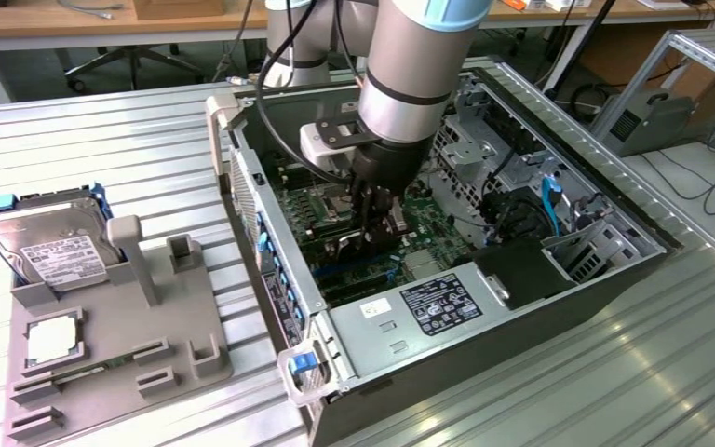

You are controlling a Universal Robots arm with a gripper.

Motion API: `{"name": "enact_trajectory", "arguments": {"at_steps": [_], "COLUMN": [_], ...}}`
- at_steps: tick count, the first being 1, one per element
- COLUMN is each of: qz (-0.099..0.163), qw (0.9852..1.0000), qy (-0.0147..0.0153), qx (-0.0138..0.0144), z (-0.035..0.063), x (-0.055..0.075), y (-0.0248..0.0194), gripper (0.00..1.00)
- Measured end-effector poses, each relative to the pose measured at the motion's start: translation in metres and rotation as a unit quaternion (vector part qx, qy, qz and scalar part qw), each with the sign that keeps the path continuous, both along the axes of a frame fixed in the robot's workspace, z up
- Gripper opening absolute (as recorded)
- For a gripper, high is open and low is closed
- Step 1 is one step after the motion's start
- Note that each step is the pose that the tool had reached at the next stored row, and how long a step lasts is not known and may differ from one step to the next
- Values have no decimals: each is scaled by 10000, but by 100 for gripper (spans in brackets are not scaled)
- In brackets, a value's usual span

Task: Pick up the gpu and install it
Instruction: 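Insert the gpu into the slot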

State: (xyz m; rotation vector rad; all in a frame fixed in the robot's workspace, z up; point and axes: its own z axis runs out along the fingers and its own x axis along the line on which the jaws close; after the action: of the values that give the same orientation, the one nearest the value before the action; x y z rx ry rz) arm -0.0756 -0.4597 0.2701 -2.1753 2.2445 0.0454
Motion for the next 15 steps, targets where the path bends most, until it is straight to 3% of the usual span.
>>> {"name": "enact_trajectory", "arguments": {"at_steps": [8,10,11,15], "qz": [57,57,57,57], "qw": [10000,10000,10000,10000], "qy": [0,0,0,0], "qx": [0,0,-7,-8], "z": [0,0,0,0], "x": [0,0,0,0], "y": [-8,2,31,32], "gripper": [35,35,35,35]}}
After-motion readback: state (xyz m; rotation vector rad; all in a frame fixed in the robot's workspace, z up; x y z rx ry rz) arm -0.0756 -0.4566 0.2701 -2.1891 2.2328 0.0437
